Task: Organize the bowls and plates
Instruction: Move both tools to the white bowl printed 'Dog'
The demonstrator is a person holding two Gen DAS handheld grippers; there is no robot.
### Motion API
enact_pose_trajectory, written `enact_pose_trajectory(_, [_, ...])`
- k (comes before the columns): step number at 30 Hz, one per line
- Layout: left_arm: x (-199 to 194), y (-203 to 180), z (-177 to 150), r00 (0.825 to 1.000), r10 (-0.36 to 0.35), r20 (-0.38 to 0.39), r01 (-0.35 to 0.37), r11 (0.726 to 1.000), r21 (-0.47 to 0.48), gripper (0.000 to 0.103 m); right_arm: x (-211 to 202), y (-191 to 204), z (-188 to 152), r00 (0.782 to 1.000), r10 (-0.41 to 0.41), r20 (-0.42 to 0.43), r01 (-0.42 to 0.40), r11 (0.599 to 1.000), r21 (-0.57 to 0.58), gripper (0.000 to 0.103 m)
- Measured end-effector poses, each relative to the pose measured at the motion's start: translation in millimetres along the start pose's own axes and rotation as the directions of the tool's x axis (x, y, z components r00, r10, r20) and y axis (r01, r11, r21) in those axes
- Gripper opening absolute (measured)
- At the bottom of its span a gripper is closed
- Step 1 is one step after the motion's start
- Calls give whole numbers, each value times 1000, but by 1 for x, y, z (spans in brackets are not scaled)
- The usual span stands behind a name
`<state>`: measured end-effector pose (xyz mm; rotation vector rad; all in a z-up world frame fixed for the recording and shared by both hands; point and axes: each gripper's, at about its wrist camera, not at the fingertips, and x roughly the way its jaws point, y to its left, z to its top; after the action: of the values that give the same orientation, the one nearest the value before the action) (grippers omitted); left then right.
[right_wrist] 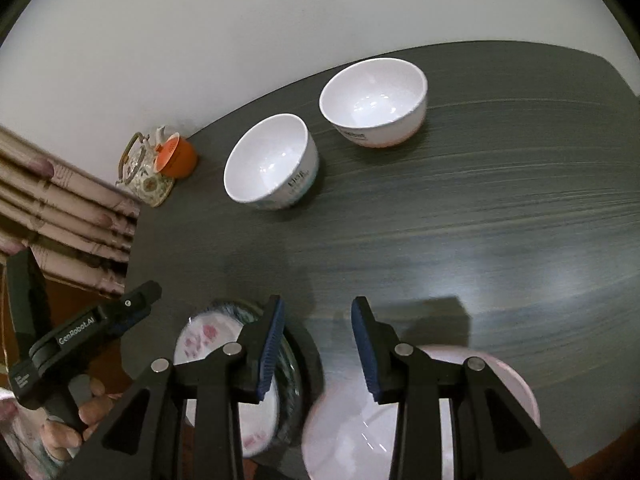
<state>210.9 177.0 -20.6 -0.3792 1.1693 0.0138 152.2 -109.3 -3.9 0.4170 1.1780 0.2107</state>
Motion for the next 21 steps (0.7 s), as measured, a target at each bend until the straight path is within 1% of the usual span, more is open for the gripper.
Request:
enact_pose_trajectory(3, [10,1,18,1000,17,6,-17,1000,-2,52,12,7,20,1000,7,23,-7,1000,20,36])
enact_pose_trajectory(8, [31,-7,46,999,-40,0,40,999,-28,52,31,17,51,999,-1,54,-1,999,42,36])
enact_pose_trajectory(13, [51,-19,72,997,-79,3,79,996,-49,52,57,18,79,999,-22,41,19,997,73,36])
enact_pose_trajectory(18, [79,-33,92,997,-71,-27,70,997,-44,52,84,13,96,998,-63,8,62,994,94,36])
enact_pose_trajectory(21, [94,-38,99,996,-75,-43,72,996,-51,52,97,11,102,998,-62,-6,62,993,101,36])
